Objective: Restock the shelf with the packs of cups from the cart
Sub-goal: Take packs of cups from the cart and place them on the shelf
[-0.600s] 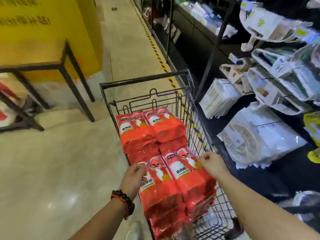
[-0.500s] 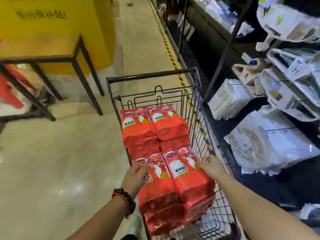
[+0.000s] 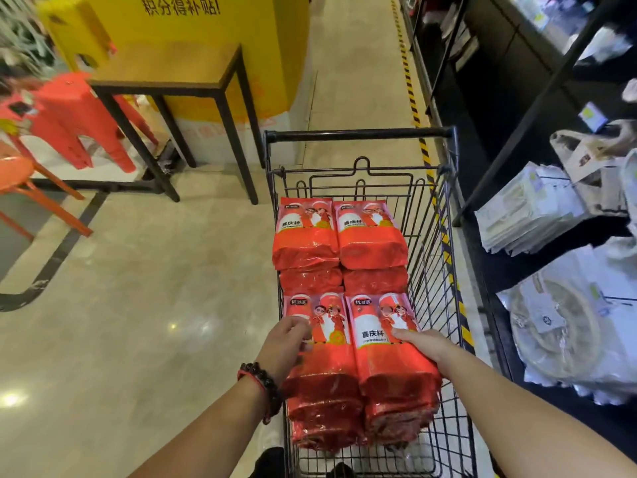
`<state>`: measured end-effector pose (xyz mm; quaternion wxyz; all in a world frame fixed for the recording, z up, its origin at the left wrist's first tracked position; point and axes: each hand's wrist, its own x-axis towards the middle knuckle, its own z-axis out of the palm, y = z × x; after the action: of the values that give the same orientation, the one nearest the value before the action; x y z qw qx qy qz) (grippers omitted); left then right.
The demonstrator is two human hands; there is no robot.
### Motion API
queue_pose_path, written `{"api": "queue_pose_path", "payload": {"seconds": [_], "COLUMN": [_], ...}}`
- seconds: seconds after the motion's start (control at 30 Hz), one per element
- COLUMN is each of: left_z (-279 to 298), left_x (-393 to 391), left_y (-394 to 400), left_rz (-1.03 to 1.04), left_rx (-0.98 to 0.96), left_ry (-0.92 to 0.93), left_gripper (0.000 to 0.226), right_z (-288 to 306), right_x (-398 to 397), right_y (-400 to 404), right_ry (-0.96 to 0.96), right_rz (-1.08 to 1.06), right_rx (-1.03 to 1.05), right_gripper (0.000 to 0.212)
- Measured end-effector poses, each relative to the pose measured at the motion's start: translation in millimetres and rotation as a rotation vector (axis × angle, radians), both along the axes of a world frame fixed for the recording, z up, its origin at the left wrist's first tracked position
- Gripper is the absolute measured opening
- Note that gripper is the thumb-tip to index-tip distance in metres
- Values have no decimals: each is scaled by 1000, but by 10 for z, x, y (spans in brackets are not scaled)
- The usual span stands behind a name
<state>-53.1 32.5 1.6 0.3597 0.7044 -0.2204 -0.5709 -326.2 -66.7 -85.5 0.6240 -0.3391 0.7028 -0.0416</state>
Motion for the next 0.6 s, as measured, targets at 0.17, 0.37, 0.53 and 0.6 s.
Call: {"api": "queue_pose_path", "payload": {"seconds": [0.17,0.37,0.53,0.6], "left_z": [-49,-75,29,102], "left_x": [3,-117,-258,-260], "left_y": [4,-85,-134,-138], "left_rz": [16,-53,-154,-182], "left_rx": [-1,66,84,39], "left_ry": [28,130,242,328], "left_gripper": [5,28,60,71], "right_z": [141,377,675,791], "right_x": [-134,-307,-29,164], "right_y": [197,790,916,886], "right_ry": [-32,-160,-269,-327], "right_rz": [-127,-342,-394,-375], "right_rx": [-75,-210,-319,-334], "right_gripper": [45,51,46,48]}}
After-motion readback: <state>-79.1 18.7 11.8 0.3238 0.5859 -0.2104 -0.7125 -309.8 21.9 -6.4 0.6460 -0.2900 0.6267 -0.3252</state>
